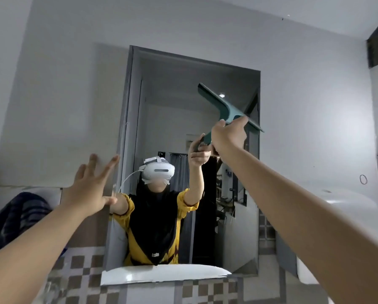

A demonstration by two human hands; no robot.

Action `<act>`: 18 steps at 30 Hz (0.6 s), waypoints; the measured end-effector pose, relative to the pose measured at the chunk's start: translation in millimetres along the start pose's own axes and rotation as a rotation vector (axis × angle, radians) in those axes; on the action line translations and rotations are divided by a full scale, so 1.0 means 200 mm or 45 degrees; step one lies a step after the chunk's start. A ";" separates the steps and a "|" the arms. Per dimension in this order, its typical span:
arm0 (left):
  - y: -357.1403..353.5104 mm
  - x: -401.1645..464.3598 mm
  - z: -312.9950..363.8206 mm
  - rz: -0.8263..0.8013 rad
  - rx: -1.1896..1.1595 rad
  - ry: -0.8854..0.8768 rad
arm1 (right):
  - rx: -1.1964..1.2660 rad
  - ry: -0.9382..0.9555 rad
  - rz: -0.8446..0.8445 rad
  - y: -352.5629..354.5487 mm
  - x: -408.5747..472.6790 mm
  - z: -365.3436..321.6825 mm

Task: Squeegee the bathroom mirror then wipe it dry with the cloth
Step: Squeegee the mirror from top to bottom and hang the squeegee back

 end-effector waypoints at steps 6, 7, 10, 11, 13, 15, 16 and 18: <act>0.02 -0.01 0.02 -0.055 0.020 0.024 | 0.153 -0.025 -0.051 -0.26 -0.20 -0.07; 0.02 -0.01 0.02 -0.065 0.014 0.036 | 0.171 -0.021 -0.077 -0.31 -0.23 -0.08; 0.02 -0.01 0.04 -0.090 -0.021 0.070 | 0.222 0.022 -0.162 -0.46 -0.34 -0.13; 0.02 -0.01 0.04 -0.094 -0.027 0.075 | 0.218 0.042 -0.195 -0.50 -0.37 -0.14; 0.02 -0.01 0.03 -0.095 -0.022 0.073 | 0.203 0.061 -0.250 -0.58 -0.42 -0.16; 0.02 -0.01 0.03 -0.096 -0.019 0.067 | 0.160 0.062 -0.255 -0.62 -0.44 -0.15; 0.02 -0.01 0.03 -0.099 -0.025 0.065 | 0.124 0.073 -0.245 -0.63 -0.44 -0.15; 0.01 -0.01 0.02 -0.102 -0.036 0.065 | 0.027 0.132 -0.239 -0.62 -0.45 -0.13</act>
Point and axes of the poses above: each hand's wrist, its own x-axis towards the middle knuckle, its own y-axis out of the back of the hand, z = x × y, the point moved 2 cm from there along x, towards the middle knuckle, and after that the axes turned 10 degrees about -z, right-handed, at the moved point
